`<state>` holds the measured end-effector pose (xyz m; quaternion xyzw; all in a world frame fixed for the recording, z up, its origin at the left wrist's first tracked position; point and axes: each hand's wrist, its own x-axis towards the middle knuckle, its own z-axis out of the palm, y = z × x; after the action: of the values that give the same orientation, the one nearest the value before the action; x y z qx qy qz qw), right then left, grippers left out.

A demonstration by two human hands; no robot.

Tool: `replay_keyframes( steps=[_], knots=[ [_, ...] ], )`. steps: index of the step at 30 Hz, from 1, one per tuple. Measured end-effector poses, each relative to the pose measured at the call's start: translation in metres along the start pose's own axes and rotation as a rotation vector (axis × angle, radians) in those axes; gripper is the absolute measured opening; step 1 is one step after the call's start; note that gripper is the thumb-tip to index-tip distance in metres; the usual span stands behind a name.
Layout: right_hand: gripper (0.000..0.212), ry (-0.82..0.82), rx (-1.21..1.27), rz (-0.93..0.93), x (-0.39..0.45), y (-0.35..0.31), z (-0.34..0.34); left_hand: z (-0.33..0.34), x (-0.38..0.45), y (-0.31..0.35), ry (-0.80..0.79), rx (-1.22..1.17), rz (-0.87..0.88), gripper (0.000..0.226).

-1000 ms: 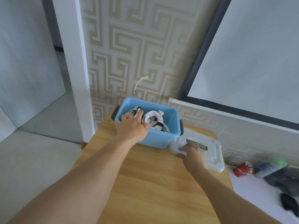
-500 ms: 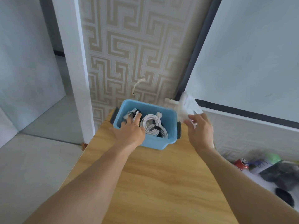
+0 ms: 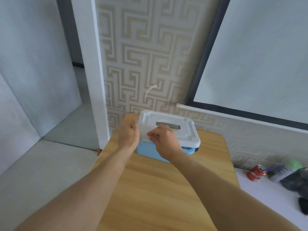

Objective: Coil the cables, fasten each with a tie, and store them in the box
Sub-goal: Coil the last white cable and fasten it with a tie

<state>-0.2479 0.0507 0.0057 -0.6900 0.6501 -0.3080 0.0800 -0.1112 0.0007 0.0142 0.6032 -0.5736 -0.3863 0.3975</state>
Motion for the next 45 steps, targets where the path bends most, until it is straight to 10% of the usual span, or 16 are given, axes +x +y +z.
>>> replay_keyframes(
  steps=[10, 21, 25, 28, 33, 45],
  knots=[
    [0.058, 0.020, -0.148, 0.467, -0.041, 0.037, -0.043, -0.006, 0.013, 0.003, -0.047, 0.241, -0.049, 0.022],
    [0.042, 0.004, -0.102, 0.441, -0.051, 0.057, -0.037, 0.003, 0.004, 0.006, -0.044, 0.096, -0.160, 0.030],
    [0.050, 0.168, 0.193, 0.700, -0.052, 0.056, -0.036, 0.004, 0.003, -0.012, -0.079, -0.237, -0.374, 0.023],
    [0.082, 0.377, 0.776, 0.926, -0.055, 0.053, -0.028, 0.006, 0.001, -0.023, -0.038, -0.231, -0.192, 0.010],
    [0.040, 0.402, 0.562, 0.750, -0.057, 0.057, -0.027, 0.008, -0.005, -0.022, 0.001, -0.158, -0.034, 0.026],
    [0.033, 0.306, 0.410, 0.700, -0.053, 0.064, -0.029, 0.021, 0.005, -0.021, -0.083, -0.030, -0.045, 0.047]
  ],
)
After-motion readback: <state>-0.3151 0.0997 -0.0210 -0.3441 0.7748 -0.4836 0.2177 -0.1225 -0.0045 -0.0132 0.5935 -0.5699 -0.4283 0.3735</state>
